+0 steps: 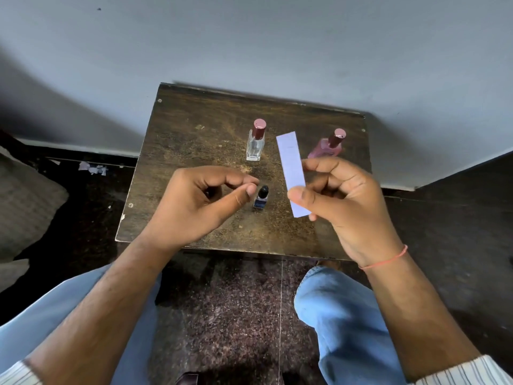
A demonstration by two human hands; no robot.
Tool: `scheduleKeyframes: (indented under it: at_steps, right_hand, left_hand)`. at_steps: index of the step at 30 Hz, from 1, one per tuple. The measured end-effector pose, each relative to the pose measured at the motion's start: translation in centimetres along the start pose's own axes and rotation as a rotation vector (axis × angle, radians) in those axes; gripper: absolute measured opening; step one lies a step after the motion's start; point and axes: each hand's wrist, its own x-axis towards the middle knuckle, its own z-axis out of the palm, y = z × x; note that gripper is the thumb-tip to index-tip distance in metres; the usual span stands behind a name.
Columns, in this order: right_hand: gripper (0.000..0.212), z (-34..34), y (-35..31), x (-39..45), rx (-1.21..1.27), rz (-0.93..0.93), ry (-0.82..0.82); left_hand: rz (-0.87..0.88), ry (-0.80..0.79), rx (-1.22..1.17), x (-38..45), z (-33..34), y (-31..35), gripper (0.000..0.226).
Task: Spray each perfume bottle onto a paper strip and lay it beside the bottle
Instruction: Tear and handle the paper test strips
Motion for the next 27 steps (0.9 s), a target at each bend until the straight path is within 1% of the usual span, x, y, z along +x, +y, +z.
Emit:
scheduleKeyframes:
  at_steps: [4, 6, 12, 19, 21, 24, 27]
  right_hand:
    - [0.038, 1.3, -0.1, -0.5, 0.053, 0.050, -0.044]
    - [0.039, 1.7, -0.2, -0.6, 0.082, 0.081, -0.058]
    - [0.036, 2.4, -0.3, -0.9, 0.175, 0.192, -0.111]
    - [0.038, 2.7, -0.5, -0.8, 0.267, 0.261, -0.131]
    - [0.038, 2.8, -0.5, -0.8, 0.272, 0.264, -0.139]
    - [0.037, 3.0, -0.5, -0.9, 0.232, 0.249, -0.162]
    - [0.039, 3.1, -0.5, -1.0, 0.181, 0.233, -0.178]
  left_hand:
    - [-0.073, -0.112, -0.145, 0.1, 0.2, 0.2, 0.017]
    - [-0.075, -0.142, -0.183, 0.2, 0.1, 0.2, 0.020]
    - [-0.088, -0.174, -0.290, 0.5, 0.0, 0.5, 0.023]
    - [-0.186, -0.168, -0.391, 0.5, 0.0, 0.5, 0.027]
    - [-0.195, -0.188, -0.403, 0.5, 0.2, 0.5, 0.029]
    - [-0.189, -0.261, -0.425, 0.4, 0.7, 0.7, 0.033]
    - [-0.197, -0.274, -0.422, 0.4, 0.4, 1.0, 0.031]
